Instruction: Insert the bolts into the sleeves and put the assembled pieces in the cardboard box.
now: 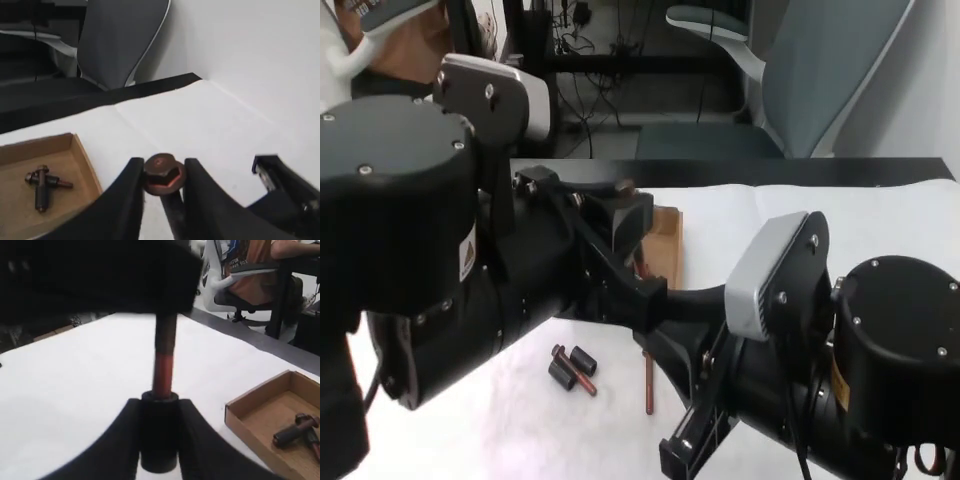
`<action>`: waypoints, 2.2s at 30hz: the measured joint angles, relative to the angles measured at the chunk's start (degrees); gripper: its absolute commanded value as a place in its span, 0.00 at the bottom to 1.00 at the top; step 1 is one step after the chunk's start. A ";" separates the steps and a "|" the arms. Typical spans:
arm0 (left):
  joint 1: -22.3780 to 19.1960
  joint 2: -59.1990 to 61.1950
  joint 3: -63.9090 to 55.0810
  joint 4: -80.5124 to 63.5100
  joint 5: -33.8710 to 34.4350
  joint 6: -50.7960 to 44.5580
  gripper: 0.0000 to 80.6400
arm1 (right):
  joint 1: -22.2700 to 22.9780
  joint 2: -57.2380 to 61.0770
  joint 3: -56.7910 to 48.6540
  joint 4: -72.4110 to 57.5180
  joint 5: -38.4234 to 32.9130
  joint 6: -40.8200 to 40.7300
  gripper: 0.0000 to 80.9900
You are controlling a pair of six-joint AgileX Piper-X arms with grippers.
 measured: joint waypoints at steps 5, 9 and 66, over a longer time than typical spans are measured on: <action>0.00 0.00 0.00 1.22 0.73 -0.02 0.02 | 0.00 0.00 0.00 -1.04 -1.25 0.00 0.01; 0.00 0.00 0.00 1.22 0.83 0.08 0.01 | -0.13 0.00 0.00 -1.22 -1.38 0.14 0.01; 10.01 36.75 -0.40 10.29 -11.33 -48.08 0.59 | -24.57 40.70 -37.22 12.06 -16.24 -11.39 0.01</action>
